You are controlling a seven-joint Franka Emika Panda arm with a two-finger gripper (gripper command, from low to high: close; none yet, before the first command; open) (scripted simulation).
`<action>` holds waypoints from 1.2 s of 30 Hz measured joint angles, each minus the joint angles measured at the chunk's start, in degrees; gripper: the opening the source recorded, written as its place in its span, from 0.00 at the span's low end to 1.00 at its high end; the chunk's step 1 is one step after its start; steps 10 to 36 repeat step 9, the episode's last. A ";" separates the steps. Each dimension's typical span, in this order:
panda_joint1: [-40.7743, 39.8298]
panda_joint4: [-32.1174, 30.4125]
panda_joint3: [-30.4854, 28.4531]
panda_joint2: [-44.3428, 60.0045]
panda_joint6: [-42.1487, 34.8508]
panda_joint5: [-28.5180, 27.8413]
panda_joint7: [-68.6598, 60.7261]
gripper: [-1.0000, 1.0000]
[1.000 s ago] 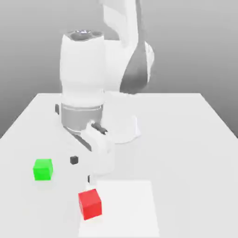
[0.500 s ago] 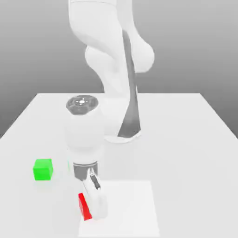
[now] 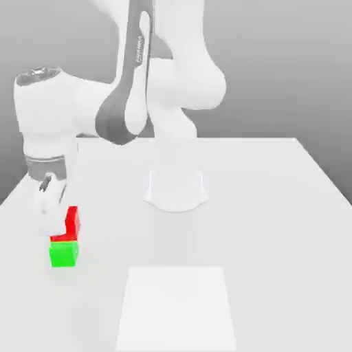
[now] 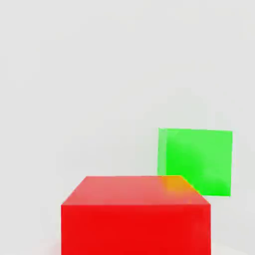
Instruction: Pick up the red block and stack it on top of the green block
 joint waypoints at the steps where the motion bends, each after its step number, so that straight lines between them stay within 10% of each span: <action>1: -0.43 -0.25 -0.33 1.11 1.38 0.25 -0.41 0.00; 6: -0.71 -0.15 0.07 10.62 10.72 3.90 -3.23 0.00; 7: -0.80 -0.10 0.38 11.98 12.01 4.61 -3.74 1.00; 36: -0.80 -0.10 0.38 11.98 12.02 4.61 -3.74 1.00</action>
